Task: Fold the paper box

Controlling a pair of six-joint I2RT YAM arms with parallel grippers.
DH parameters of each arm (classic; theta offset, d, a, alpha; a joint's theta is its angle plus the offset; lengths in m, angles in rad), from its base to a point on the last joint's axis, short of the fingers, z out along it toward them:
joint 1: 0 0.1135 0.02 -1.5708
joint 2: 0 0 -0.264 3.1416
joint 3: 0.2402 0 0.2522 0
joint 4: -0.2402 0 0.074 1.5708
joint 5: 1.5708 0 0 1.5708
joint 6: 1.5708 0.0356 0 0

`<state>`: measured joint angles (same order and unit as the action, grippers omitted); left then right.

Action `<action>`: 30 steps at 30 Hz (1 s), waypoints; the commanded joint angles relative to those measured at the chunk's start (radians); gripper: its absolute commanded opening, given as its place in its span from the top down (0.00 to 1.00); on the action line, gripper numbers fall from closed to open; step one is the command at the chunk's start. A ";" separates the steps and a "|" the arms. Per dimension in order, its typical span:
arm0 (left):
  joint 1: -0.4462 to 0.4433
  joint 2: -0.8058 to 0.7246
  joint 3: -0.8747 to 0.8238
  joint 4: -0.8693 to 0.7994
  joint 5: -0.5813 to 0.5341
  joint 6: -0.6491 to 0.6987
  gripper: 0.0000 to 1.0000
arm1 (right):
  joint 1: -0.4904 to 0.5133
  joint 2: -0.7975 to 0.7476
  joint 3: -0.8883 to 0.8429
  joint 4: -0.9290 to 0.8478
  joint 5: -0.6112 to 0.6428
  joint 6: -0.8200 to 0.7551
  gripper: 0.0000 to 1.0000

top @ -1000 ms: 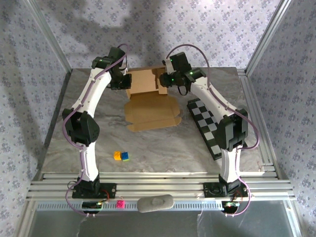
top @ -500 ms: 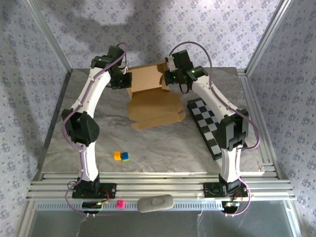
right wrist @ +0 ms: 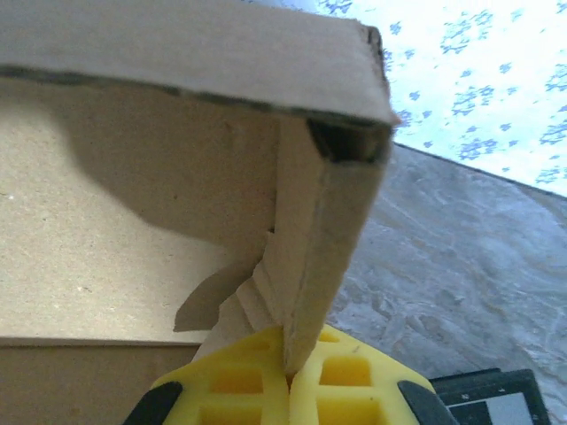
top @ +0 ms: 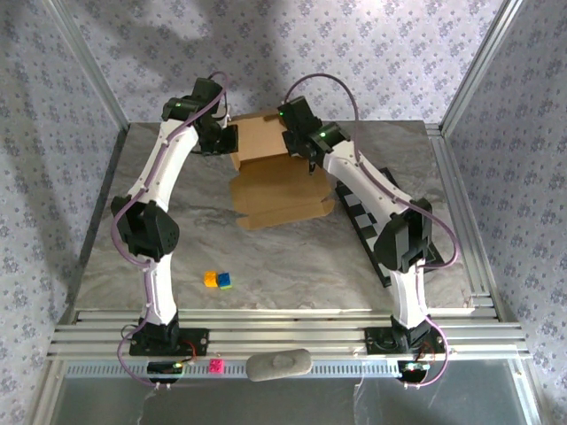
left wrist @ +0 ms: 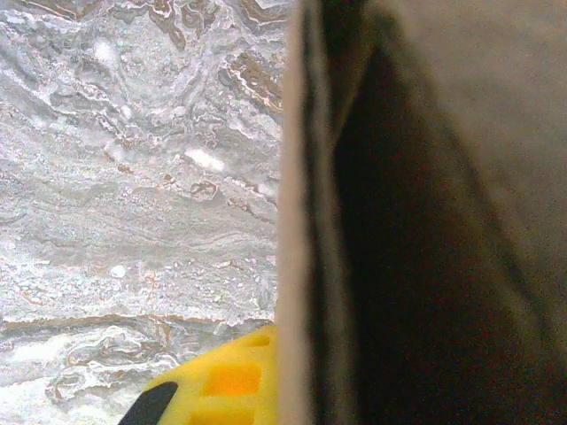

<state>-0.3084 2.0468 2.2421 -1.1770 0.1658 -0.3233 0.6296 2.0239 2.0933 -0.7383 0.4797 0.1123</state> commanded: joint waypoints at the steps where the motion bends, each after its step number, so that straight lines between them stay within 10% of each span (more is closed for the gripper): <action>1: -0.008 -0.005 0.064 0.052 0.101 -0.031 1.00 | -0.006 0.021 -0.005 -0.091 0.018 -0.013 1.00; 10: -0.006 -0.007 0.064 0.050 0.110 -0.034 1.00 | -0.100 -0.028 -0.062 0.031 -0.517 0.050 0.86; 30: 0.005 -0.017 0.065 0.057 0.135 -0.049 1.00 | -0.152 -0.071 -0.203 0.124 -0.650 0.056 0.66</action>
<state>-0.2993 2.0518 2.2456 -1.2037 0.1928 -0.3347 0.4713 1.9724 1.9251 -0.5938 -0.0986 0.1665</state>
